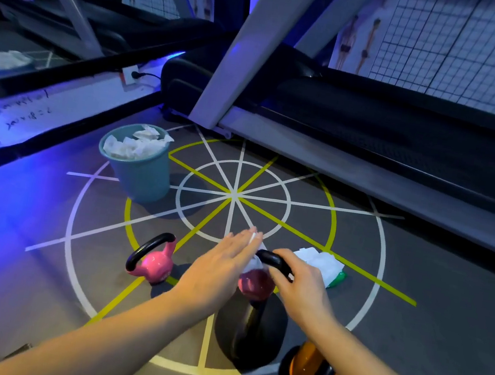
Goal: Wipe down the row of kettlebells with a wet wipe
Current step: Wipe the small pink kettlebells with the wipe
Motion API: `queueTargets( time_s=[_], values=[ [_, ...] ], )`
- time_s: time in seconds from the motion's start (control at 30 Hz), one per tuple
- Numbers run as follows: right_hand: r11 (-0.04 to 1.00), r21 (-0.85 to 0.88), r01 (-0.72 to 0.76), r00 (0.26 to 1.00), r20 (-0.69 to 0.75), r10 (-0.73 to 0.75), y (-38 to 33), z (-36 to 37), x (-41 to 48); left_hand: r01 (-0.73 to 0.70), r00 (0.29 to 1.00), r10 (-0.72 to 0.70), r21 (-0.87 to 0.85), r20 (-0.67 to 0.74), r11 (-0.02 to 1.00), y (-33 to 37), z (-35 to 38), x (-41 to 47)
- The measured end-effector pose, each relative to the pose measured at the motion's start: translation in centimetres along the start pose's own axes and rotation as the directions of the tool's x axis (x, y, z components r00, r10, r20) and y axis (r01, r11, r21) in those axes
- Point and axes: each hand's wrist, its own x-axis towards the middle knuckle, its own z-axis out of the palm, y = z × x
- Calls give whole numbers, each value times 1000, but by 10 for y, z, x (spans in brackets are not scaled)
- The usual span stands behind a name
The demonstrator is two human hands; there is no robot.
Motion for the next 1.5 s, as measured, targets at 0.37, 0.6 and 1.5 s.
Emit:
queueTargets(
  time_s=[0.37, 0.6, 1.5],
  values=[
    [992, 102, -68, 996, -48, 73, -5, -2, 3, 471, 763, -630, -545, -143, 694, 12, 11, -3],
    [998, 47, -36, 998, -44, 38, -3, -1, 3, -19, 1000, 19, -11, -5, 1000, -10, 2, 15],
    [982, -181, -63, 993, 84, 79, -15, -4, 8, 46, 996, -53, 101, 67, 994, -10, -3, 36]
  ],
)
